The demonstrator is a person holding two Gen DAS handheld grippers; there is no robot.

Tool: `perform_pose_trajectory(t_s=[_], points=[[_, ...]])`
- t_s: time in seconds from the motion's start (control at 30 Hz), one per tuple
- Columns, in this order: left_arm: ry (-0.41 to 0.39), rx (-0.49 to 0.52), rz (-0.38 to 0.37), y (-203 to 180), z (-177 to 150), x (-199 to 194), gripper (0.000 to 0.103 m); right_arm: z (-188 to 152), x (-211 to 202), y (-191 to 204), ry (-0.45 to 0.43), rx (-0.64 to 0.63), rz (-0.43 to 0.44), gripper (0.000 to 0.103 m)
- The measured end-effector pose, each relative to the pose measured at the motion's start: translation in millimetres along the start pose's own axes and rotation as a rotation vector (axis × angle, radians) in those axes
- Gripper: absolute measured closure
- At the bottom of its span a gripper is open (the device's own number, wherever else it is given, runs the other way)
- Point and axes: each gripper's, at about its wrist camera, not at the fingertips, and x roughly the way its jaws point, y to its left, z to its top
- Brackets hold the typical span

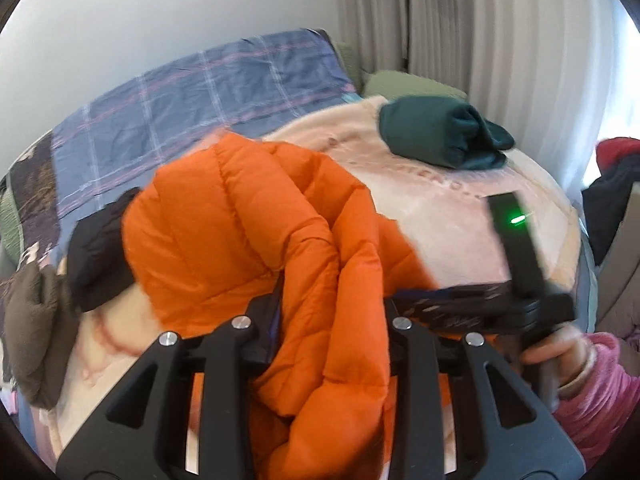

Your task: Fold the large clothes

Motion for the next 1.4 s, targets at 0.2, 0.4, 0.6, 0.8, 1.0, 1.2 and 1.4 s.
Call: perform_pose_trajectory(t_s=[0.2,0.4,0.6,0.8,1.0,1.2,1.4], points=[[0.062,0.092,-0.006,-44,-7,54,0.058,-4,-25,1,-0.045,-0.002,-0.001,0.066],[0.049,0.023,-0.18,-44,-11,62,0.035,-13,-84,-20,-0.143,0.044,0.016,0.062],[0.055,-0.039,-0.33,-43,-18,69,0.026,-17,-110,-29,-0.148,0.069,0.058,0.054],[0.04,-0.03,-0.372,-47,-23,61,0.021,-7,-116,-23,-0.099,0.083,0.111,0.045],[0.057,-0.153,-0.457,-26,-14,68,0.021,-15,-140,-37,-0.185,0.142,0.021,0.044],[0.235,-0.25,-0.615,-6,10,99,0.021,-52,-151,-18,-0.145,0.013,0.003,0.044],[0.343,-0.169,-0.593,-19,26,118,0.021,-64,-121,38,-0.072,-0.084,0.105,0.021]])
